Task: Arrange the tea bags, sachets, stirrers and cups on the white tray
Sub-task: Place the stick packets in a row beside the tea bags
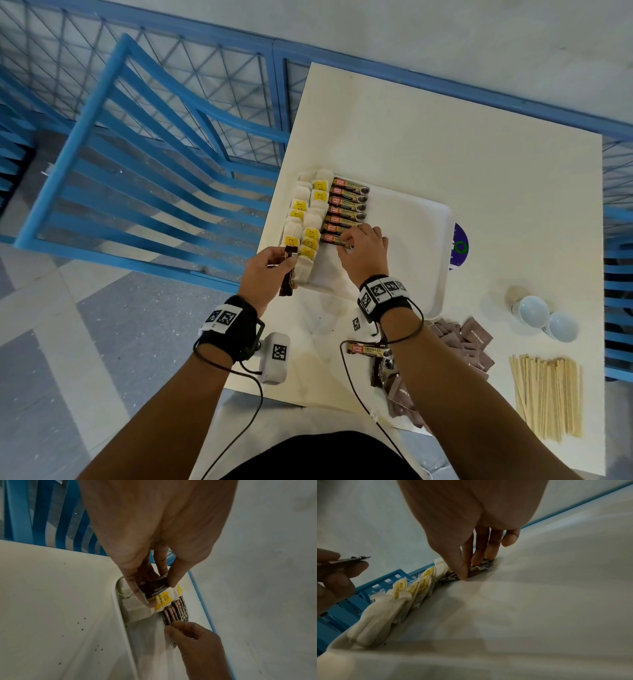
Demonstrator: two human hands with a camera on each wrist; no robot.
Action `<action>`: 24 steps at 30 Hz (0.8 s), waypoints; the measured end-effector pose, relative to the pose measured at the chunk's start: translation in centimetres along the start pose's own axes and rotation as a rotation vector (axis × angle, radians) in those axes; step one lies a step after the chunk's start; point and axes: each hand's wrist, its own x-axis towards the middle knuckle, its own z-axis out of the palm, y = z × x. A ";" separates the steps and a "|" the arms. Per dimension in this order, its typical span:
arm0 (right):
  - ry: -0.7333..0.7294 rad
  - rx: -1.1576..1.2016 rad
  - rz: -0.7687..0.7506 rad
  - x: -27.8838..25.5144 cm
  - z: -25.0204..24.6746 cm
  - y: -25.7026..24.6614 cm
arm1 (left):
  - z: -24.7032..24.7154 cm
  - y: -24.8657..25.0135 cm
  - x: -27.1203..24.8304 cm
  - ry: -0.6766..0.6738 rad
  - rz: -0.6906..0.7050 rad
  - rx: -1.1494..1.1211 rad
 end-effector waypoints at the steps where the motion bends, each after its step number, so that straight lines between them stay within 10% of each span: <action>1: 0.000 0.002 0.001 0.0 0.0 0.0 | 0.0 0.0 0.0 -0.002 -0.002 0.002; 24: 0.047 0.229 -0.011 -0.6 0.0 0.3 | -0.1 -0.1 -0.8 -0.006 -0.024 0.008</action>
